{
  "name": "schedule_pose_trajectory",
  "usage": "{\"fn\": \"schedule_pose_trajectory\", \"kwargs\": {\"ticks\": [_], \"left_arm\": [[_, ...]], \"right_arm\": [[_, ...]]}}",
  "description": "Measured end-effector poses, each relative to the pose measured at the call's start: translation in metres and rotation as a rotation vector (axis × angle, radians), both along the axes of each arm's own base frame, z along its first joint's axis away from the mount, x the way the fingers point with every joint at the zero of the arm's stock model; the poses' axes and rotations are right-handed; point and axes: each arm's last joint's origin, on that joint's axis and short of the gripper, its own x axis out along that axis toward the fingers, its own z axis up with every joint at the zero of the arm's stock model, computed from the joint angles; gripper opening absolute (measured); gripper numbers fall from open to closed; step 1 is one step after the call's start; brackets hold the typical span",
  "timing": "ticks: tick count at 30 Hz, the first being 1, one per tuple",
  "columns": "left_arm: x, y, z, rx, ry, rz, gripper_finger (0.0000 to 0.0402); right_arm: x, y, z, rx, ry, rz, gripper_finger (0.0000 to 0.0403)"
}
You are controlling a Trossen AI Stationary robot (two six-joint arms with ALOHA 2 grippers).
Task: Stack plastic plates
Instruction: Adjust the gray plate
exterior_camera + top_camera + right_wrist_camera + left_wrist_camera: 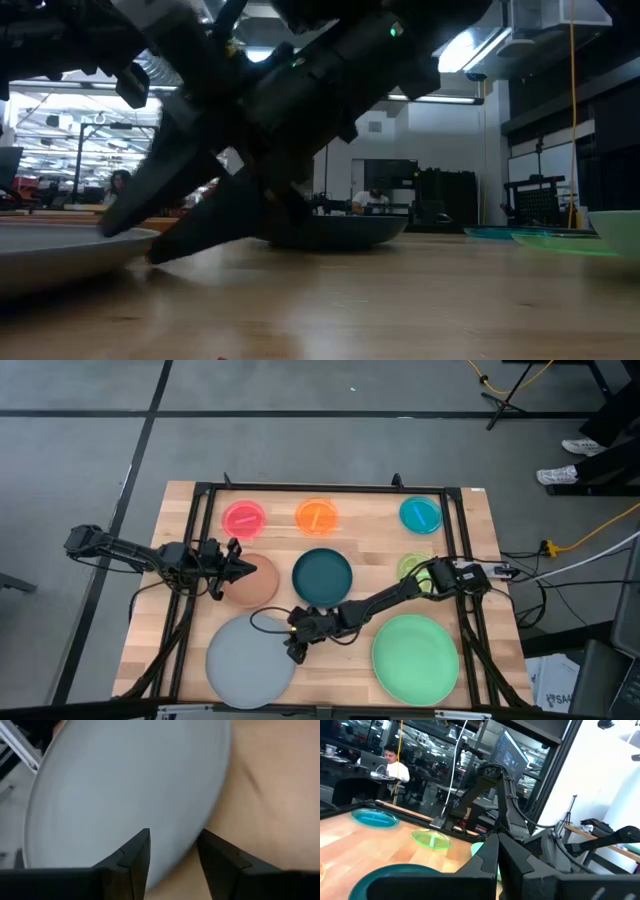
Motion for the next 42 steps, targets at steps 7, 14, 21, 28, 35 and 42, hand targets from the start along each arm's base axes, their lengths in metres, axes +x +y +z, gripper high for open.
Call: {"fn": "schedule_pose_trajectory", "kwargs": {"ticks": [7,14,21,28,35,42], "left_arm": [[0.0,0.0,0.0,0.001,0.001,0.004,0.0004],[0.0,0.0,0.0,0.007,0.003,0.005,0.0004],[0.0,0.0,0.0,0.007,0.004,0.005,0.0004],[0.0,0.0,0.0,0.007,0.004,0.005,0.0004],[0.0,0.0,0.0,0.007,0.004,0.005,0.0004],[0.0,0.0,0.0,0.007,0.005,0.009,0.0004]], "right_arm": [[0.003,0.002,-0.006,0.037,-0.019,0.012,0.0156],[0.002,0.002,-0.007,0.034,-0.011,0.022,0.0094],[0.003,0.001,-0.008,-0.004,-0.023,0.027,0.0007],[0.003,-0.001,-0.009,-0.051,-0.031,0.03,0.0004],[0.006,-0.018,-0.003,-0.131,-0.029,0.025,0.0002],[-0.003,-0.036,0.016,-0.318,0.051,0.05,0.0001]]}}
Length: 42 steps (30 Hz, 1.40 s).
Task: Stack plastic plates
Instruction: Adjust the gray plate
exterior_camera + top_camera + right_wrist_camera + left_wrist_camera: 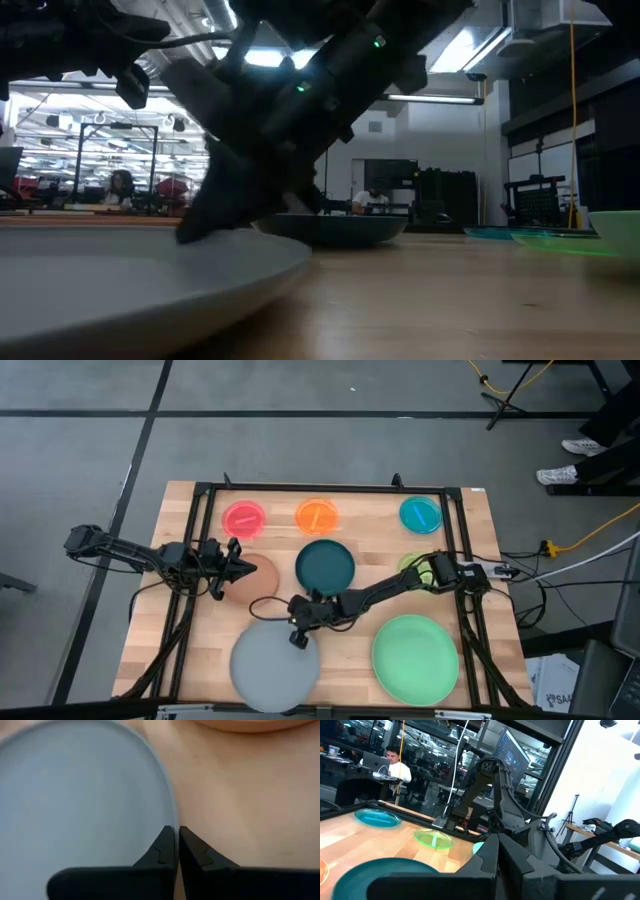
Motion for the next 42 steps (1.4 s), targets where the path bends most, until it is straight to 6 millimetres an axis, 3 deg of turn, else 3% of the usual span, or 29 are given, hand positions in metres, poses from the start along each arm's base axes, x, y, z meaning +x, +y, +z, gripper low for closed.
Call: {"fn": "schedule_pose_trajectory", "kwargs": {"ticks": [6,18,24,35,42], "left_arm": [[0.0,0.0,0.0,0.0,0.001,-0.001,0.0004],[0.0,0.0,-0.001,-0.006,0.007,-0.002,0.0004],[0.0,0.0,-0.001,-0.024,0.007,0.003,0.0004],[0.0,0.001,-0.001,-0.035,0.007,0.02,0.0004],[0.0,0.001,-0.001,-0.048,0.007,0.017,0.0004]], "right_arm": [[-0.009,-0.006,0.027,-0.141,0.029,0.079,0.0001],[-0.035,-0.015,0.023,-0.336,0.311,0.168,0.0001],[-0.044,-0.017,0.021,-0.35,0.408,0.152,0.0001],[-0.044,-0.018,0.021,-0.323,0.408,0.106,0.0003],[-0.045,-0.017,0.02,-0.287,0.411,0.077,0.0059]]}}
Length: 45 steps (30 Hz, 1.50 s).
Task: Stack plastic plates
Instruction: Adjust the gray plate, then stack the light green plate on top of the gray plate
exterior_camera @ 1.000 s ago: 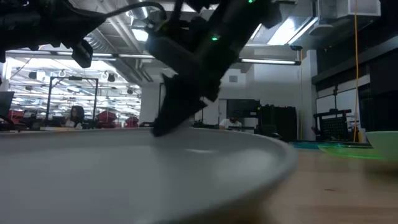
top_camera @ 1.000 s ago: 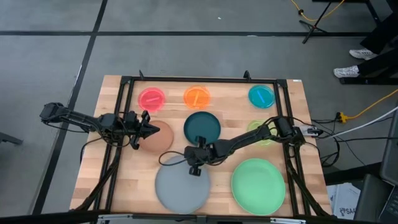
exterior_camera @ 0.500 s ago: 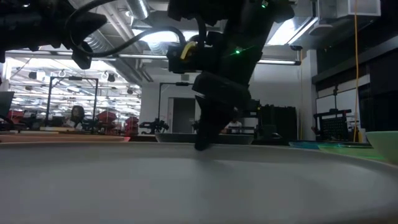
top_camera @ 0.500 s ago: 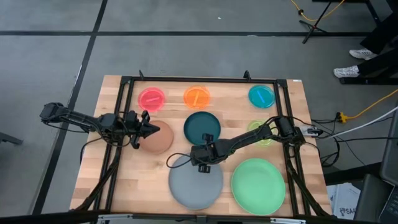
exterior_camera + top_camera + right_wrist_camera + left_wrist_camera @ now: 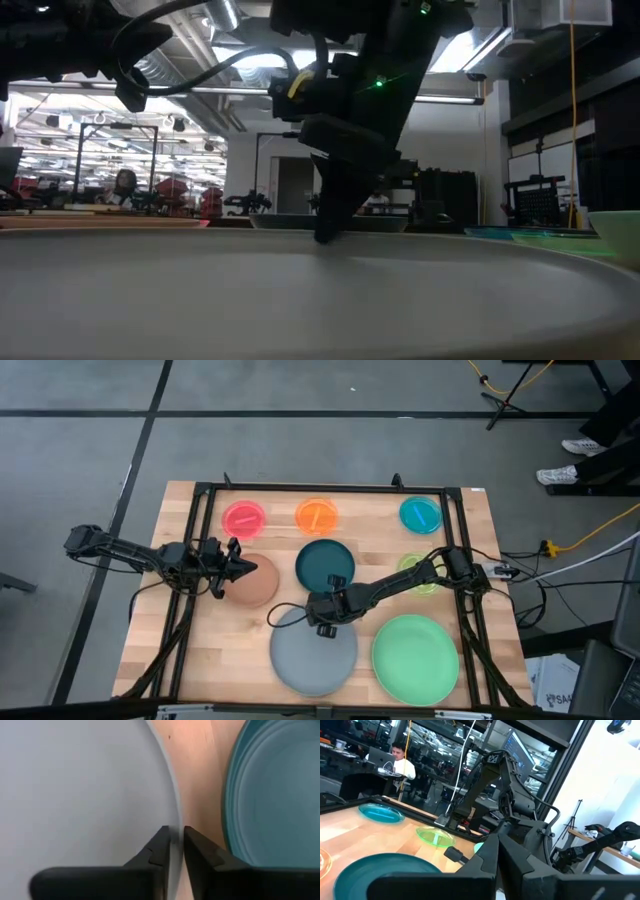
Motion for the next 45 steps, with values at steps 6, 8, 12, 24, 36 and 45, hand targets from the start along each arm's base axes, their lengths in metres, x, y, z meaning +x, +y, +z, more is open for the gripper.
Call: {"fn": "schedule_pose_trajectory", "kwargs": {"ticks": [6,8,12,24,36,45], "left_arm": [[0.0,0.0,0.0,0.0,0.0,0.0,0.0004],[0.0,0.0,0.0,0.0,-0.001,0.0,0.0004],[0.0,0.0,0.0,0.002,-0.001,0.001,0.0004],[-0.001,-0.005,0.0,-0.01,0.0,-0.029,0.0004],[0.001,-0.013,0.002,0.008,-0.027,-0.085,0.0004],[0.002,-0.014,0.002,0.008,-0.026,-0.087,0.0004]], "right_arm": [[-0.006,0.002,0.012,0.014,0.015,0.045,0.0121],[-0.01,0.002,0.022,0.016,0.015,0.049,0.0134],[-0.019,0.007,0.045,0.006,-0.017,0.062,0.0146],[-0.068,0.062,0.084,-0.059,-0.007,0.209,0.0144],[-0.107,0.087,0.101,-0.121,0.011,0.162,0.0144],[-0.13,0.096,0.111,-0.134,0.004,0.137,0.0144]]}}
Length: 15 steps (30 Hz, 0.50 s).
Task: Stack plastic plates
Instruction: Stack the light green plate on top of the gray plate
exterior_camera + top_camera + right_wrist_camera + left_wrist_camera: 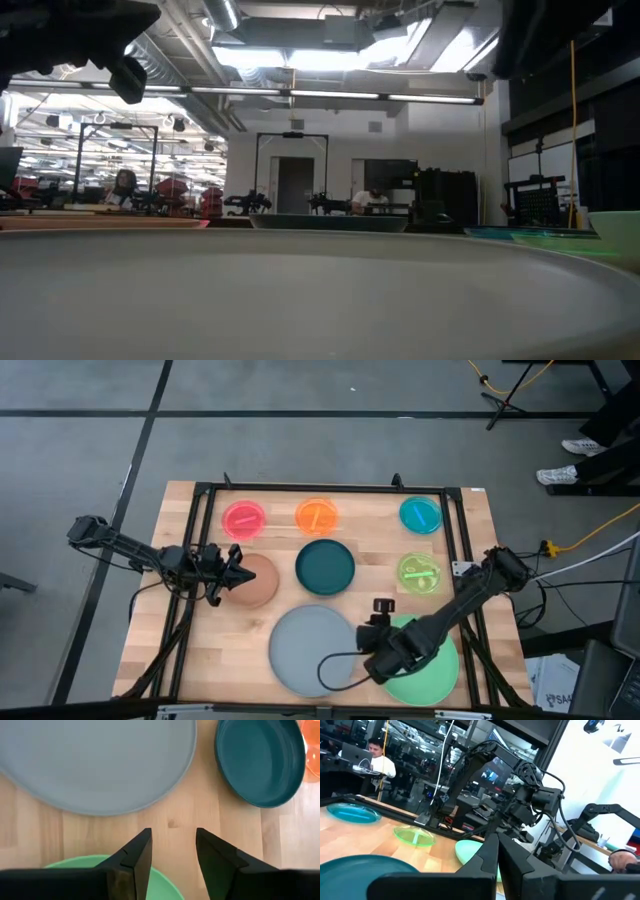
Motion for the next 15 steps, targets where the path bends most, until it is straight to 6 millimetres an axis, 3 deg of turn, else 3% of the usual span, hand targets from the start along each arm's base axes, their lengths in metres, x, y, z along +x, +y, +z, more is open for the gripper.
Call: {"fn": "schedule_pose_trajectory", "kwargs": {"ticks": [7,15], "left_arm": [[0.0,0.0,-0.001,-0.005,0.008,-0.001,0.0004],[0.0,0.001,-0.001,-0.004,0.009,0.026,0.0004]], "right_arm": [[-0.03,-0.025,-0.013,0.07,-0.008,-0.097,0.0144],[-0.074,-0.052,-0.033,0.303,-0.071,-0.17,0.0144]]}}
